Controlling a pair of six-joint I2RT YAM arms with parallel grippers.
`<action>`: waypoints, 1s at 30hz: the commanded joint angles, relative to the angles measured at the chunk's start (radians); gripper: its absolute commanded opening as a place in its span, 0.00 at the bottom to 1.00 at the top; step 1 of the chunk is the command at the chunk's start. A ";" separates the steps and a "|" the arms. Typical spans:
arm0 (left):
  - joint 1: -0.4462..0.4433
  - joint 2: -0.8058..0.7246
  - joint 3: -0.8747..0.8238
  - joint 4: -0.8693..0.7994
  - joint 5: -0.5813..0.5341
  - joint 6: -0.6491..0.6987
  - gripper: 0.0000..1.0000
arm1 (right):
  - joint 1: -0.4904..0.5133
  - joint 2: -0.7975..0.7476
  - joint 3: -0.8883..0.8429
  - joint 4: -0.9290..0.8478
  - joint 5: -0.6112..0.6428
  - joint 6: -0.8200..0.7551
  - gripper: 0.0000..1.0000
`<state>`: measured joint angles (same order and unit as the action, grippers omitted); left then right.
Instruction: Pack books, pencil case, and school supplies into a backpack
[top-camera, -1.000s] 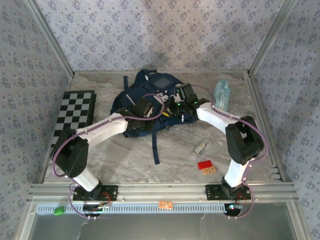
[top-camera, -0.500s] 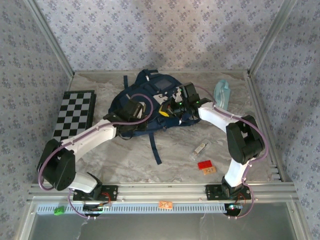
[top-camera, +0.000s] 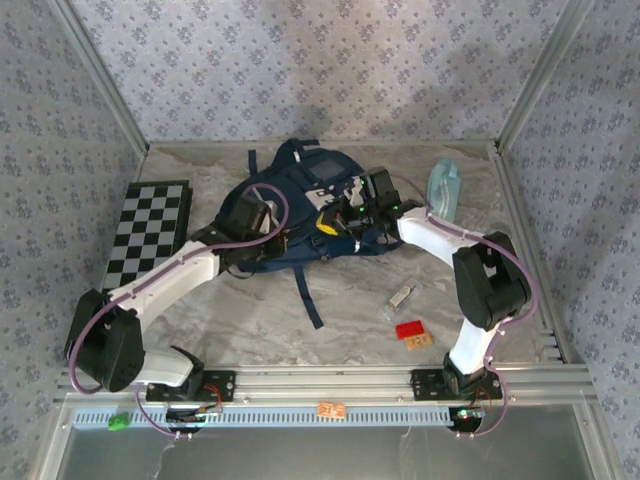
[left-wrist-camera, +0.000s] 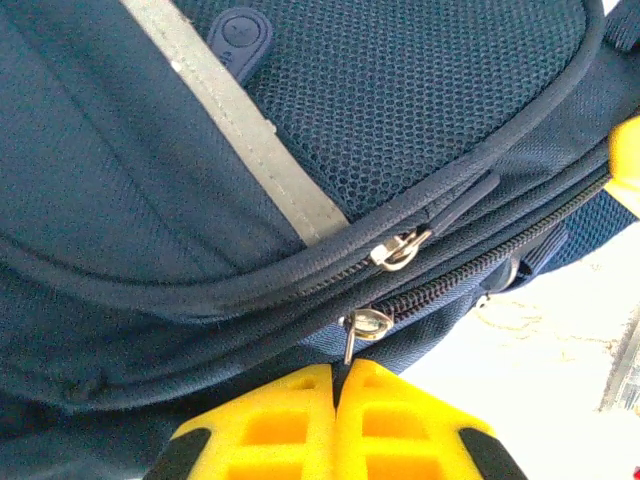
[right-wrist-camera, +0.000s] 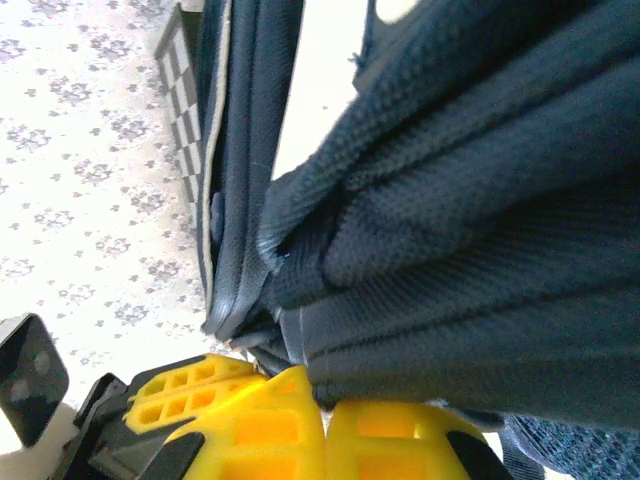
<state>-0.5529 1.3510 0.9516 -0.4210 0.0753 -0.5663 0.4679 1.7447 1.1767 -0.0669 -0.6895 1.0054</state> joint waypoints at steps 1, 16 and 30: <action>0.090 -0.053 -0.061 -0.350 -0.201 -0.048 0.00 | -0.115 -0.067 -0.014 0.083 0.129 0.022 0.00; -0.006 -0.016 0.095 -0.207 -0.003 -0.124 0.00 | 0.041 -0.079 -0.014 0.013 0.190 -0.019 0.12; -0.112 0.078 0.165 -0.164 0.035 -0.140 0.00 | 0.227 -0.100 -0.140 0.042 0.455 0.255 0.52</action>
<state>-0.6598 1.4254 1.0821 -0.6243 0.0906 -0.7013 0.6956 1.6333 1.0348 -0.0704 -0.3031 1.1606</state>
